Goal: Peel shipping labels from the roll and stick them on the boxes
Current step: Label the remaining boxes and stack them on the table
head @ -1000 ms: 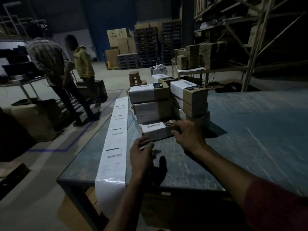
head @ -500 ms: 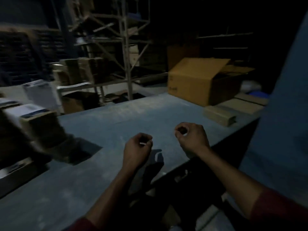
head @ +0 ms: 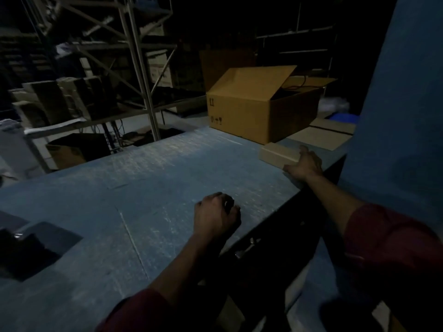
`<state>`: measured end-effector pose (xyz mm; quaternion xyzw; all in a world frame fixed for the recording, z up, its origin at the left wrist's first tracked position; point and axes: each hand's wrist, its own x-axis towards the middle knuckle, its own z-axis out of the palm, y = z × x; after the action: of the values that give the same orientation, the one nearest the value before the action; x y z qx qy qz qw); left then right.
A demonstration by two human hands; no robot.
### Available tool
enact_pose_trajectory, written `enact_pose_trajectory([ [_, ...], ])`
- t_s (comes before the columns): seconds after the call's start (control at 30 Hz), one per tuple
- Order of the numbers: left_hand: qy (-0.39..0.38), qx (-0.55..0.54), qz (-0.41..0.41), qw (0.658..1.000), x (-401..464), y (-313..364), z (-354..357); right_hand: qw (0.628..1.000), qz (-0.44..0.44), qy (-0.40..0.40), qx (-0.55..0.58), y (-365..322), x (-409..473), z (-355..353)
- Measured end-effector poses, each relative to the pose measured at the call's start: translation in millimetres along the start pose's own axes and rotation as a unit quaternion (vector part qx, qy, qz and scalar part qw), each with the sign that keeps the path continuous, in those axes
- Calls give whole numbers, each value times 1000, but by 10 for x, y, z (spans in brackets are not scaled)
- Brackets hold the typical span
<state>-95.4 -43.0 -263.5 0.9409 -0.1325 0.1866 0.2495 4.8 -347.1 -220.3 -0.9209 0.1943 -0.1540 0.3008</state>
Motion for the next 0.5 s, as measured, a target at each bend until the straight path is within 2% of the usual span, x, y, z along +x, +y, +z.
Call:
enact_pose_trajectory([
  [0.3,1,-40,-39,998,31,42,11,994,-38,80,56,79,-154,216],
  [0.4,3,-187,-101,977,0,48,-23,989,-94,70,87,-2,-502,200],
  [0.5,61,-360,-184,913,-111,90,-274,974,-182,60,123,-172,-938,191],
])
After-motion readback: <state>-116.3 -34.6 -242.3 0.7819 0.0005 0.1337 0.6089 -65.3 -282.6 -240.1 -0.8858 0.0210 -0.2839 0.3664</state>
